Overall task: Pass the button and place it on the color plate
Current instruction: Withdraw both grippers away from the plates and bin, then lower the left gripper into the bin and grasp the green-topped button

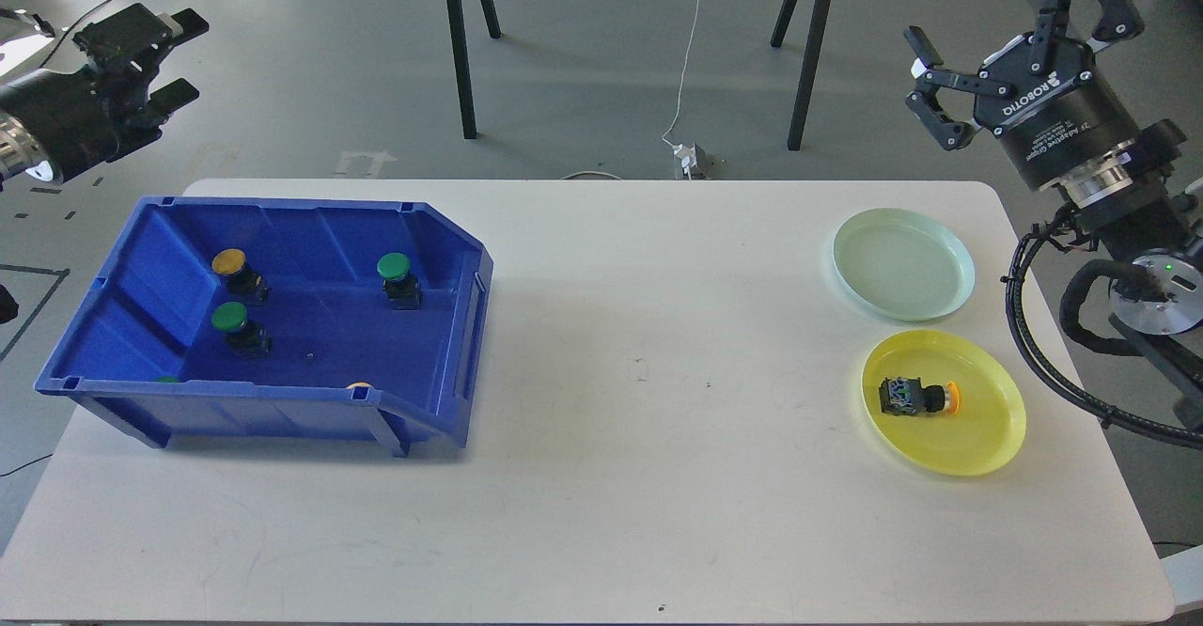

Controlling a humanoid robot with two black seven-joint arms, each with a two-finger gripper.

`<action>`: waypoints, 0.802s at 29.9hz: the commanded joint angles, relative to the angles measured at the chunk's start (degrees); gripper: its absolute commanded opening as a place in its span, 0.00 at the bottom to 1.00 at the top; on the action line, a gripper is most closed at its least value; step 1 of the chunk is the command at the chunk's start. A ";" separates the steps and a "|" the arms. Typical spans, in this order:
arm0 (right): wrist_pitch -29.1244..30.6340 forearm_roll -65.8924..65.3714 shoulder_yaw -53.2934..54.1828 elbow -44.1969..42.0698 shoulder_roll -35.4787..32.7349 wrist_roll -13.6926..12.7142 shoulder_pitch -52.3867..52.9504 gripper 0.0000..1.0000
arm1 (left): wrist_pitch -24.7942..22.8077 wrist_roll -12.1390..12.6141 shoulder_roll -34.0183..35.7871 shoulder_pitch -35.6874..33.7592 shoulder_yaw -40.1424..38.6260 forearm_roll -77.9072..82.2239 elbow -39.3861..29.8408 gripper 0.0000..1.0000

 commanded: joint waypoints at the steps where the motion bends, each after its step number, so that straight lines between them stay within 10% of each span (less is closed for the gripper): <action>1: 0.01 -0.08 0.68 0.17 0.35 -0.01 -1.99 0.98 | 0.01 0.00 3.85 -1.93 0.15 10.86 -9.49 1.00; 9: 0.01 -0.17 1.03 0.09 0.18 -0.01 -3.85 0.98 | 0.01 0.00 12.92 -0.53 0.86 52.83 -34.74 1.00; 24: 0.01 -0.43 1.03 -0.44 0.70 -0.01 -4.64 0.98 | 0.01 0.00 5.81 1.59 8.15 68.46 -20.15 0.99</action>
